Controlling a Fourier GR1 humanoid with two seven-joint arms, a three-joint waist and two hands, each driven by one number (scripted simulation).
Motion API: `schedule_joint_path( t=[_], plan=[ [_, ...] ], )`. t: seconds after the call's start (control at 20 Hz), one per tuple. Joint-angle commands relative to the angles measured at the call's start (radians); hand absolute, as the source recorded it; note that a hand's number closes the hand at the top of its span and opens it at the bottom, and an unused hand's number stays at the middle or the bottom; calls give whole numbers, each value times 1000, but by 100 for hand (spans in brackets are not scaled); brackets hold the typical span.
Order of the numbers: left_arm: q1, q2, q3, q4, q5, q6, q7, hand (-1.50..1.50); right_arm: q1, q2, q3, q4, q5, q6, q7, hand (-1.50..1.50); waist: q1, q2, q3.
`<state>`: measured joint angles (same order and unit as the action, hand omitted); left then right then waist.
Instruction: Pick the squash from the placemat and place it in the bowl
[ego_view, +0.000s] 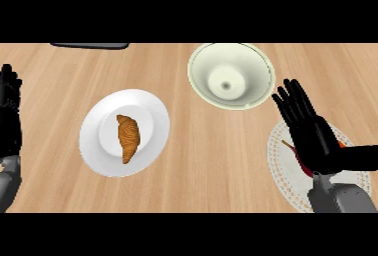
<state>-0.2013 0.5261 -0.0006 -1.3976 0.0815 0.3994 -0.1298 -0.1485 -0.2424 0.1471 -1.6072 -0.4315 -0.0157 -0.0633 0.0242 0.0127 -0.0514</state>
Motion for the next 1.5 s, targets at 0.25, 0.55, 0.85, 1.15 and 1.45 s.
schedule_joint_path(
  t=[0.25, 0.55, 0.85, 1.15, 1.45],
  plan=[
    [56, -25, -6, -11, 92, -86, 79, 0, 25, -384, -343, -21, 283, -209, -55, 150, -93, -28, 47],
    [86, -43, -25, -17, 121, -119, 112, 0, 321, -376, -320, 110, 564, -556, 238, -150, -124, -24, 43],
    [95, -43, -51, -98, 129, -140, 172, 0, 565, -291, -160, -208, 856, -723, 478, -150, -62, -22, 45],
    [127, -65, -47, -87, 140, -201, 127, 0, 569, -324, -218, -461, 1065, -607, 874, -150, -25, -13, 49],
    [45, -68, -47, -122, 109, -184, 245, 0, 420, -474, -326, -545, 962, -290, 1081, -150, -22, -12, 50]
  ],
)
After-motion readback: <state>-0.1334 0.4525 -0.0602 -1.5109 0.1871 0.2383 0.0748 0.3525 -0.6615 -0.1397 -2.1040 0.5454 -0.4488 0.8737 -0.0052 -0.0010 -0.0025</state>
